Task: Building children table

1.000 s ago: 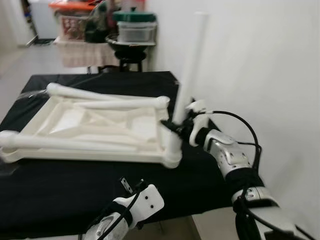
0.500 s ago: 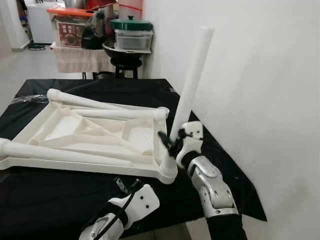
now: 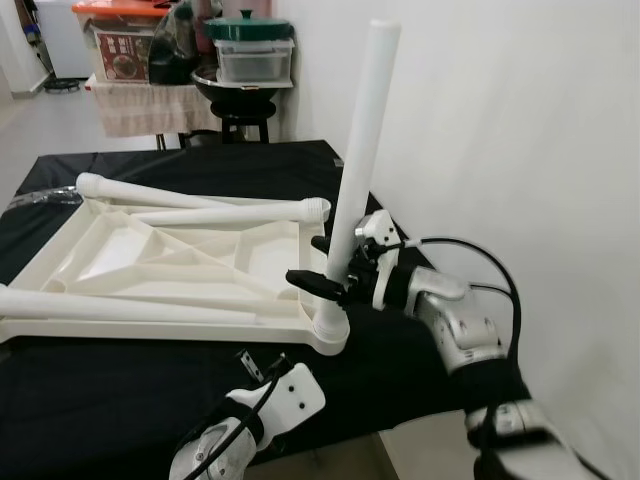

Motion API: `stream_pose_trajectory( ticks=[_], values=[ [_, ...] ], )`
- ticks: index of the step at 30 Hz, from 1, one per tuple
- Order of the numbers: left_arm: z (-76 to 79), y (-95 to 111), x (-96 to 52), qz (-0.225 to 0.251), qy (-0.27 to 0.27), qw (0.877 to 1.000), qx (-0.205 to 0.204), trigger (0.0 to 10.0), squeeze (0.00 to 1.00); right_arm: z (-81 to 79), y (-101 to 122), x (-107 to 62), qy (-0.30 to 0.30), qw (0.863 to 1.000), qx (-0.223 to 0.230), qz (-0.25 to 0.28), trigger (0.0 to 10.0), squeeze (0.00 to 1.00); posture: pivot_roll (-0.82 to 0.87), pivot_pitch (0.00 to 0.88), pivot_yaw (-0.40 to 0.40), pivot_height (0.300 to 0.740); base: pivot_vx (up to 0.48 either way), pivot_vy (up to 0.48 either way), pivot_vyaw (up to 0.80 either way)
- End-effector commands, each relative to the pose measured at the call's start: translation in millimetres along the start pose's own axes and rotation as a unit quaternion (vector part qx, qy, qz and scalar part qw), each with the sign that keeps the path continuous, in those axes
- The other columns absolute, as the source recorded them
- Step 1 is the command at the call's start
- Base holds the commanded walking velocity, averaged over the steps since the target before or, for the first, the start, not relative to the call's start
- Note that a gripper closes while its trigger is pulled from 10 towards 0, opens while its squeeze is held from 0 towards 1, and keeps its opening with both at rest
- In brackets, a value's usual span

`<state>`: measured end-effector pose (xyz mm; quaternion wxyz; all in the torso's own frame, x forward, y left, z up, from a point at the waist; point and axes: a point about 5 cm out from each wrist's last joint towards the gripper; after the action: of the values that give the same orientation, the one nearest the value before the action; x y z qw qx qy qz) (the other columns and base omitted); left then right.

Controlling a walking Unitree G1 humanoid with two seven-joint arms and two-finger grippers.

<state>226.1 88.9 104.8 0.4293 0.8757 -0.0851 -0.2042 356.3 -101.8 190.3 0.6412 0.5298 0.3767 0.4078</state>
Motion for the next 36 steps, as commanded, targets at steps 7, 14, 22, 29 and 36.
stream_pose_trajectory(
  ticks=[7,14,22,29,36],
  values=[
    [3.6,-1,3.9,-0.001,-0.006,1.000,-0.004,10.0,0.00,10.7,8,5.7,0.049,0.998,0.040,0.010,0.0,0.00,0.10,0.000,-0.090,0.740,0.000,0.000,0.00],
    [4.1,-2,5.5,-0.002,-0.006,1.000,-0.006,10.0,0.00,11.4,6,2.5,0.106,0.993,0.055,0.022,0.0,0.00,0.10,0.000,-0.085,0.740,0.000,0.000,0.00],
    [3.5,-4,3.4,-0.002,-0.005,1.000,-0.006,10.0,0.00,2.6,-29,-3.3,-0.026,0.998,0.051,-0.034,0.0,0.00,0.08,0.000,-0.091,0.740,0.000,0.000,0.00],
    [2.4,-5,0.4,0.000,-0.005,1.000,-0.004,10.0,0.00,-51.2,-76,19.9,-0.351,0.924,0.127,-0.084,0.0,0.00,0.10,0.000,-0.094,0.740,0.000,0.000,0.00],
    [2.2,-6,0.3,0.001,-0.007,1.000,-0.005,10.0,0.00,-45.0,-72,27.4,-0.326,0.937,0.099,-0.074,0.0,0.00,0.10,0.000,-0.106,0.740,0.000,0.000,0.00]
  ],
)
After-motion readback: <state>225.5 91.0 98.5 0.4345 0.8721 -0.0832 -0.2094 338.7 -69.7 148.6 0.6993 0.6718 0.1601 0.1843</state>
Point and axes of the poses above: a point about 5 cm out from each wrist's last joint towards the gripper, its own x axis pointing out of the wrist towards the gripper, its own y axis along the axis of the wrist's last joint, z = x × y, and after that the axes turned 8 degrees about -x, right-handed
